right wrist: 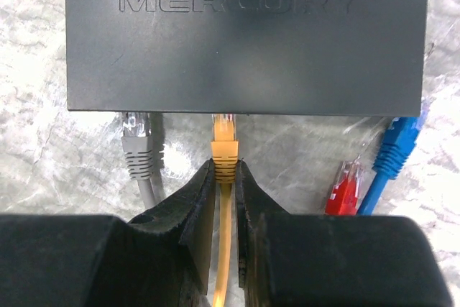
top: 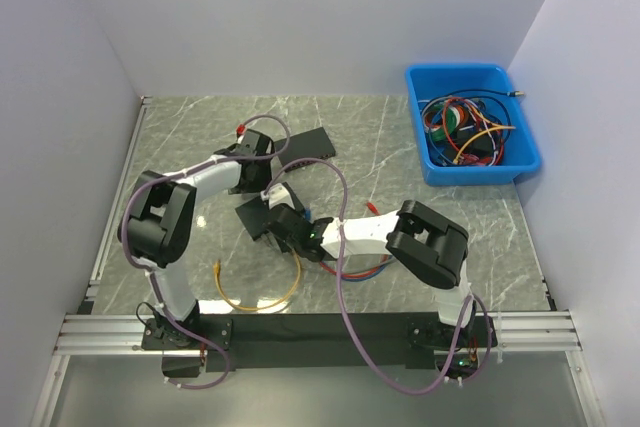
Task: Insert the plug into the switch port
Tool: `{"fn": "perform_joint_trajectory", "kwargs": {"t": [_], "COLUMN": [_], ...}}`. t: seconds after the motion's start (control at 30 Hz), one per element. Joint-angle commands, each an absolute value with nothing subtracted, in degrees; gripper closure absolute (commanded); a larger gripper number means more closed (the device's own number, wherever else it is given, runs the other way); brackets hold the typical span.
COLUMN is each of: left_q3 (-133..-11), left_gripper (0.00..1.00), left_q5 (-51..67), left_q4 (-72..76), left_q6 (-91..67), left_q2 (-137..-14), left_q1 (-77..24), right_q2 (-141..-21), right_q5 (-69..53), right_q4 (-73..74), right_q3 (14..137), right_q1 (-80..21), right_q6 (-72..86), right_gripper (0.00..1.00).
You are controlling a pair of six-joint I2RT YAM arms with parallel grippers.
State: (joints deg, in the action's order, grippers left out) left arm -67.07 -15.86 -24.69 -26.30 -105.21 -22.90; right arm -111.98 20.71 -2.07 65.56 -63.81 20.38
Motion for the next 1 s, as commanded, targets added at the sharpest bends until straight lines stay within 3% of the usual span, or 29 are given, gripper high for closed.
{"fn": "perform_joint_trajectory", "kwargs": {"t": [0.0, 0.2, 0.57, 0.97], "left_q3": [-60.9, -56.2, -50.1, -49.8], "left_gripper": [0.29, 0.3, 0.31, 0.31], "left_q5": [1.6, 5.8, 8.0, 9.2], "left_q4": [-38.0, -35.9, -33.9, -33.1], "left_q6": [-27.3, -28.7, -29.2, -28.7], "left_q2": [-103.8, -101.1, -95.8, -95.7], "left_q1": [-27.0, -26.9, -26.9, -27.1], "right_q2": [-109.6, -108.0, -113.5, -117.1], "right_q5": [27.0, 30.8, 37.9, 31.4], "right_q4": [-13.5, -14.9, -7.0, -13.9], "right_q3": [68.3, 69.5, 86.2, 83.2], "right_q1": [-59.8, -59.7, -57.0, -55.1], "right_q6": [22.1, 22.6, 24.2, 26.5], "right_gripper": [1.0, 1.0, 1.0, 1.0]}}
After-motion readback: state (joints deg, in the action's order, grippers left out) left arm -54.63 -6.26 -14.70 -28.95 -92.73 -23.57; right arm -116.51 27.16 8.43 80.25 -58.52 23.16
